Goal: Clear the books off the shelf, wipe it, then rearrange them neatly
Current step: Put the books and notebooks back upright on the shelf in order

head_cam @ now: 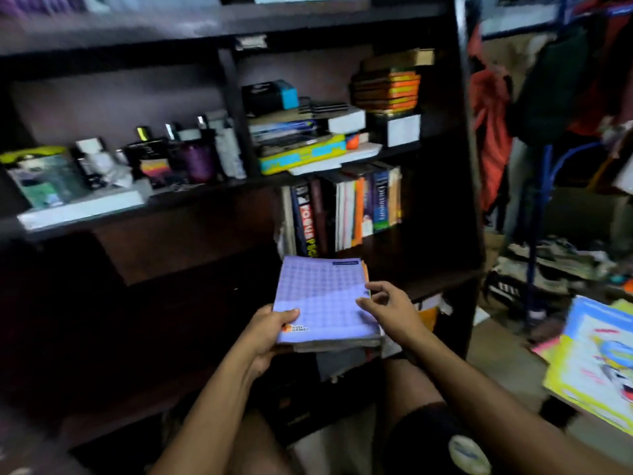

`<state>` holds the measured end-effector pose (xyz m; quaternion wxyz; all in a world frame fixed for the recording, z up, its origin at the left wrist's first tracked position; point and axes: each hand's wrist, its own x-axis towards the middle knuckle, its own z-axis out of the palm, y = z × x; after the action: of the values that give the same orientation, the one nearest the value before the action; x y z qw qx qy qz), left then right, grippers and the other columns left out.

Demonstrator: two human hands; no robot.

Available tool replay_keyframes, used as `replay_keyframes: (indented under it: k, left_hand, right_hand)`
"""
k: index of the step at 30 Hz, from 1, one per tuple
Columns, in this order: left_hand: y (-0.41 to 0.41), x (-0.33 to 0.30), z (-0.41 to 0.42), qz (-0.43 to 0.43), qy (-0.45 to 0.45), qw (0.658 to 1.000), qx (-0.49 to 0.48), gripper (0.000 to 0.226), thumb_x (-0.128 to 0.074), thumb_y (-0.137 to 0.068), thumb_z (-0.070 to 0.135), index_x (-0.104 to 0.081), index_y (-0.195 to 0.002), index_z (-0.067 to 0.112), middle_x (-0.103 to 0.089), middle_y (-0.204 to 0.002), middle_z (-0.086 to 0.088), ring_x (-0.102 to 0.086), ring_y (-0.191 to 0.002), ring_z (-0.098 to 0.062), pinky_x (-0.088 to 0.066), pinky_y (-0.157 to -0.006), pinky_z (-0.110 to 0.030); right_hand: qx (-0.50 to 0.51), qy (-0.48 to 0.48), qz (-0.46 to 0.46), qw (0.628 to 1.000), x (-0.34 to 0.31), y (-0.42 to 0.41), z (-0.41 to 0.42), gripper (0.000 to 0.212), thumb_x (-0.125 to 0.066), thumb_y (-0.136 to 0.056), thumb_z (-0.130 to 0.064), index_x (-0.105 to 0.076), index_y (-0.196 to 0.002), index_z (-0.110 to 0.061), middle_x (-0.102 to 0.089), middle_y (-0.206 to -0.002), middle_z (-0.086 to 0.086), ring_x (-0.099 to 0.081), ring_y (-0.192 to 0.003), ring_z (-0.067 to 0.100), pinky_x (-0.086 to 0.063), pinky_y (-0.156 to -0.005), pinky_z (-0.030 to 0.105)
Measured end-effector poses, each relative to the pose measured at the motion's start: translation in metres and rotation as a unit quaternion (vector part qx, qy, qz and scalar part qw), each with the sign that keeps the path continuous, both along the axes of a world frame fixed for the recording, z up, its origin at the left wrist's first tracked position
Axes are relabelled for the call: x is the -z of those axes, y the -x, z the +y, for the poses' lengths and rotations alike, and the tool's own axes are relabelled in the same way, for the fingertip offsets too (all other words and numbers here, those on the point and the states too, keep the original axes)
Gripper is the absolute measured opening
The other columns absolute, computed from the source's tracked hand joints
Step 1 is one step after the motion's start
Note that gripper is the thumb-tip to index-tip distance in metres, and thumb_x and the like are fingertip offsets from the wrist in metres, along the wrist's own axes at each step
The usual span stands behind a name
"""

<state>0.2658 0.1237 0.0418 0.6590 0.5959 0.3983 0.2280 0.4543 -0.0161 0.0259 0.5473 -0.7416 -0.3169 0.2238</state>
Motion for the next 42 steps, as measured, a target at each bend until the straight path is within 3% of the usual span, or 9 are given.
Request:
replay_keyframes:
  k: [6,12,19,27,30,34,35,38,42]
  left_hand:
    - [0.046,0.019,0.040,0.068,-0.127,0.989,-0.045,0.015,-0.063,-0.098,0.011,-0.067,-0.109,0.021,-0.075,-0.104,0.001,-0.072,-0.092,-0.018,-0.054,-0.073,-0.031]
    - [0.079,0.037,0.069,-0.012,-0.013,0.989,-0.149,0.026,-0.064,-0.095,0.001,-0.065,-0.121,-0.003,-0.072,-0.103,-0.020,-0.067,-0.079,-0.031,-0.053,-0.075,-0.041]
    - [0.085,0.034,0.066,-0.044,-0.060,0.983,-0.170,0.037,-0.062,-0.098,0.001,-0.055,-0.133,0.015,-0.068,-0.120,-0.009,-0.065,-0.103,-0.029,-0.053,-0.088,-0.045]
    - [0.076,0.042,0.059,0.037,-0.130,0.974,-0.181,0.032,-0.070,-0.093,0.015,-0.061,-0.123,0.016,-0.071,-0.116,-0.008,-0.068,-0.100,-0.025,-0.054,-0.095,-0.045]
    - [0.068,0.044,0.054,0.154,-0.224,0.945,-0.180,0.053,-0.070,-0.079,0.043,-0.062,-0.122,0.013,-0.065,-0.119,-0.013,-0.064,-0.106,-0.033,-0.053,-0.095,-0.046]
    - [0.062,0.023,0.045,0.396,-0.433,0.791,-0.174,0.086,-0.061,-0.089,0.062,-0.033,-0.156,0.016,-0.026,-0.164,-0.014,-0.029,-0.144,-0.035,-0.030,-0.113,-0.047]
    - [0.060,0.015,0.039,0.361,-0.441,0.805,-0.166,0.089,-0.061,-0.088,0.066,-0.032,-0.157,0.018,-0.028,-0.164,-0.012,-0.031,-0.145,-0.033,-0.030,-0.113,-0.046]
    - [0.035,-0.012,0.015,0.036,-0.212,0.974,-0.063,0.084,-0.067,-0.076,0.073,-0.045,-0.143,0.027,-0.059,-0.140,-0.005,-0.060,-0.124,-0.022,-0.049,-0.101,-0.041]
    - [-0.014,-0.021,-0.011,-0.083,-0.033,0.995,0.043,0.045,-0.071,-0.092,0.037,-0.051,-0.126,0.017,-0.072,-0.120,-0.008,-0.073,-0.101,-0.023,-0.061,-0.082,-0.049]
  right_hand:
    - [0.049,-0.074,0.235,0.968,0.018,0.034,0.023,0.037,-0.076,-0.088,-0.005,-0.057,-0.118,-0.016,-0.061,-0.116,0.012,-0.069,-0.101,0.029,-0.059,-0.058,0.035]
    - [0.047,-0.053,0.235,0.969,0.015,0.050,0.024,0.058,-0.079,-0.082,0.003,-0.043,-0.125,-0.012,-0.060,-0.112,0.016,-0.073,-0.081,0.025,-0.061,-0.057,0.038]
    - [0.022,-0.067,0.260,0.963,0.002,0.049,0.022,0.089,-0.074,-0.080,0.015,-0.029,-0.149,-0.019,-0.070,-0.098,0.024,-0.073,-0.067,0.030,-0.057,-0.051,0.034]
    - [0.115,-0.110,0.175,0.972,-0.038,0.013,0.001,0.058,-0.064,-0.091,0.004,-0.048,-0.143,-0.016,-0.072,-0.096,0.017,-0.073,-0.060,0.027,-0.059,-0.050,0.035]
    - [0.110,-0.125,0.058,0.984,-0.046,0.011,-0.006,0.054,-0.064,-0.096,-0.003,-0.047,-0.144,-0.021,-0.070,-0.102,0.005,-0.074,-0.070,0.019,-0.061,-0.056,0.035]
    - [0.121,-0.206,0.030,0.971,-0.051,-0.007,-0.016,0.049,-0.064,-0.095,-0.002,-0.053,-0.138,-0.023,-0.069,-0.112,0.005,-0.074,-0.074,0.015,-0.058,-0.055,0.030]
    - [0.126,-0.235,0.052,0.962,-0.051,-0.012,-0.017,0.048,-0.063,-0.095,0.001,-0.056,-0.136,-0.023,-0.069,-0.112,0.007,-0.074,-0.072,0.014,-0.057,-0.055,0.029]
    - [0.129,-0.300,0.143,0.934,-0.050,-0.017,-0.013,0.049,-0.060,-0.094,0.009,-0.058,-0.133,-0.021,-0.072,-0.109,0.009,-0.073,-0.068,0.014,-0.056,-0.052,0.028]
    - [0.069,-0.306,0.145,0.938,-0.043,-0.001,0.004,0.048,-0.059,-0.096,0.007,-0.055,-0.134,-0.022,-0.075,-0.108,0.004,-0.074,-0.082,0.020,-0.059,-0.061,0.034]
